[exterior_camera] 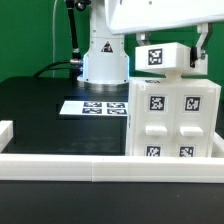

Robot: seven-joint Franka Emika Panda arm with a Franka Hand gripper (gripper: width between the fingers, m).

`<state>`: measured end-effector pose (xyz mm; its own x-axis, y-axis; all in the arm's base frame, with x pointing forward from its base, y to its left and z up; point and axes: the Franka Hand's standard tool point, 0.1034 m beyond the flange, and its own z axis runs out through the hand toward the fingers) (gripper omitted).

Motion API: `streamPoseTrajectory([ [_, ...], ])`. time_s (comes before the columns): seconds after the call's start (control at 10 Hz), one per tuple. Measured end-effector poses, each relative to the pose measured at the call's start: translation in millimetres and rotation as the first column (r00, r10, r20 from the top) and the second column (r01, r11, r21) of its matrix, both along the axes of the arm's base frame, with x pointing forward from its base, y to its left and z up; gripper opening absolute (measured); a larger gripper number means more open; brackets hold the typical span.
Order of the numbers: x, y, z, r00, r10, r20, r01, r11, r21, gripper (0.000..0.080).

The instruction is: Assemble cabinet

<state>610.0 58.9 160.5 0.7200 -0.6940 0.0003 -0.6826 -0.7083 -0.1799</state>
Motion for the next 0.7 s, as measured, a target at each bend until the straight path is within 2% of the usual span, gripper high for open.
streamPoseTrajectory([
  [0.1,0.3,0.3,-0.1,0.994,-0.109,-0.012,0.109,0.994,0.021,0.0560],
  [0.3,1.2,1.2,-0.4,0.927,-0.370,-0.055,0.373,0.925,0.067,0.0560],
  [0.4,1.6,1.3,-0.6,0.871,-0.485,-0.083,0.491,0.867,0.087,0.0560],
  [0.6,2.3,1.9,-0.9,0.776,-0.620,-0.121,0.631,0.770,0.100,0.0560],
  [0.7,2.2,3.5,-1.3,0.699,-0.699,-0.152,0.714,0.692,0.105,0.0560],
])
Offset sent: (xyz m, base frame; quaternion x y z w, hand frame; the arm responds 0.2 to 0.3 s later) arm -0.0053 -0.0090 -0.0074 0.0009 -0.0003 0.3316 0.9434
